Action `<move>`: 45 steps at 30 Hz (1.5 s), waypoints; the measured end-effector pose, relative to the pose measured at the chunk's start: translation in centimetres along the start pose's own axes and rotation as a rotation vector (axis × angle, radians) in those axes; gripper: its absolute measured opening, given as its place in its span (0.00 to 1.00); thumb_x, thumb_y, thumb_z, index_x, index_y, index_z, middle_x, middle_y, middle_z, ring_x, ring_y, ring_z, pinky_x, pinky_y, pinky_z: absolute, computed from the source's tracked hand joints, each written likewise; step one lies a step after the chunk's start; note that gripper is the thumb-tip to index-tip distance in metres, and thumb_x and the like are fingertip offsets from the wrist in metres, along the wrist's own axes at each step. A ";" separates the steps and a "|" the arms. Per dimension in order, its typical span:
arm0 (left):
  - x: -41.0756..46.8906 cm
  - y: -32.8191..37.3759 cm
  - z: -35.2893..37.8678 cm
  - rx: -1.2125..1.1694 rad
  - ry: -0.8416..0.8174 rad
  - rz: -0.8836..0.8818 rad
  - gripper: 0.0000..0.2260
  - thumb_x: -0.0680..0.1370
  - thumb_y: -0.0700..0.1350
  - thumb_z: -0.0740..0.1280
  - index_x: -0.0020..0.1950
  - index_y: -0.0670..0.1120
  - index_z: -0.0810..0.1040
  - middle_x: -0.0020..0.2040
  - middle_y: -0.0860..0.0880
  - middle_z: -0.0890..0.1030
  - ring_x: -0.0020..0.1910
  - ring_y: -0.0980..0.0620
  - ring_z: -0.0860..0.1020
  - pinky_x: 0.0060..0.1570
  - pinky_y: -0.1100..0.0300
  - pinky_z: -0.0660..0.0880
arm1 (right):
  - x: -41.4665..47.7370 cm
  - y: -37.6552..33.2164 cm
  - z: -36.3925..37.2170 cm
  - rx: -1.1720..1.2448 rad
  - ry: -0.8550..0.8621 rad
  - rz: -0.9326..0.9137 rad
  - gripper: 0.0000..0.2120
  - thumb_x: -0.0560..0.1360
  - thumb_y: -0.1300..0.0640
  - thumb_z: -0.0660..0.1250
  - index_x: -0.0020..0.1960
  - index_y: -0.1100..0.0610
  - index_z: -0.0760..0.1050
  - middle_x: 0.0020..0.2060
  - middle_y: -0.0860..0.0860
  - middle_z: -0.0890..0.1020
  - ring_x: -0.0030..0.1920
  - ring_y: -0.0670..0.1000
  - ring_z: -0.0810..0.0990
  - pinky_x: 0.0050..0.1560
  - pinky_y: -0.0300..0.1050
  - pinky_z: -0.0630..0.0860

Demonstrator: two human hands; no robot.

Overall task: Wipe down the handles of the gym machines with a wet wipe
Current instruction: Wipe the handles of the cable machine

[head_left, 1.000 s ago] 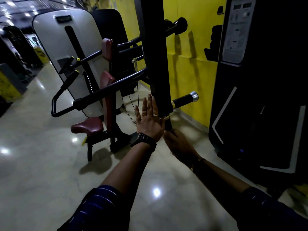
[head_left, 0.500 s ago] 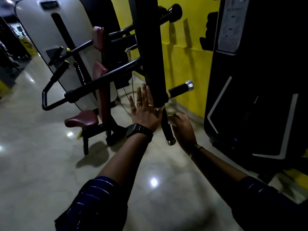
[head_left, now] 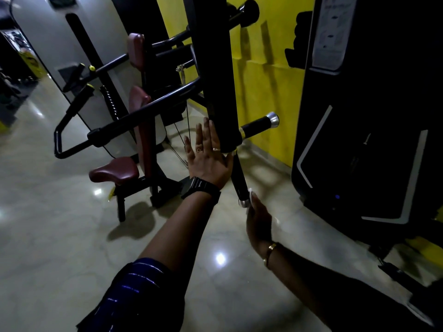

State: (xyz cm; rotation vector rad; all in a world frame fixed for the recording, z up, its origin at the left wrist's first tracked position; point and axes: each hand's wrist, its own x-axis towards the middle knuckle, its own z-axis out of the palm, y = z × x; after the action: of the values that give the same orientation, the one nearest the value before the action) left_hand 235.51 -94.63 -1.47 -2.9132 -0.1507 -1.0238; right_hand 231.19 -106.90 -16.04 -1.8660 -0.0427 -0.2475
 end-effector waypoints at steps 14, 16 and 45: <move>0.1 -0.2 -0.1 -0.034 -0.014 0.011 0.37 0.78 0.60 0.53 0.78 0.37 0.51 0.79 0.41 0.56 0.78 0.46 0.51 0.74 0.49 0.38 | 3.3 -2.6 1.8 0.411 -0.017 0.515 0.25 0.83 0.45 0.47 0.60 0.62 0.74 0.59 0.62 0.77 0.55 0.57 0.77 0.58 0.47 0.72; 0.1 -0.1 -0.2 -0.046 -0.008 0.012 0.36 0.78 0.60 0.53 0.78 0.37 0.53 0.78 0.41 0.57 0.77 0.45 0.53 0.74 0.50 0.38 | 4.2 -2.6 0.7 0.745 -0.028 0.709 0.24 0.83 0.43 0.49 0.60 0.60 0.75 0.51 0.60 0.78 0.44 0.54 0.78 0.44 0.43 0.76; 0.3 -0.1 0.3 -0.073 0.000 -0.002 0.35 0.79 0.58 0.53 0.78 0.38 0.50 0.78 0.41 0.57 0.77 0.42 0.56 0.74 0.51 0.37 | 2.5 -4.5 1.3 0.746 -0.016 0.838 0.10 0.77 0.54 0.57 0.40 0.58 0.69 0.32 0.56 0.72 0.28 0.51 0.71 0.40 0.44 0.73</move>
State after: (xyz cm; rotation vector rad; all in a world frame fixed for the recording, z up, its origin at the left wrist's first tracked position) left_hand 235.88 -94.51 -1.52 -2.9784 -0.1190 -1.0521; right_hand 233.15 -104.55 -11.70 -1.0167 0.5546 0.3326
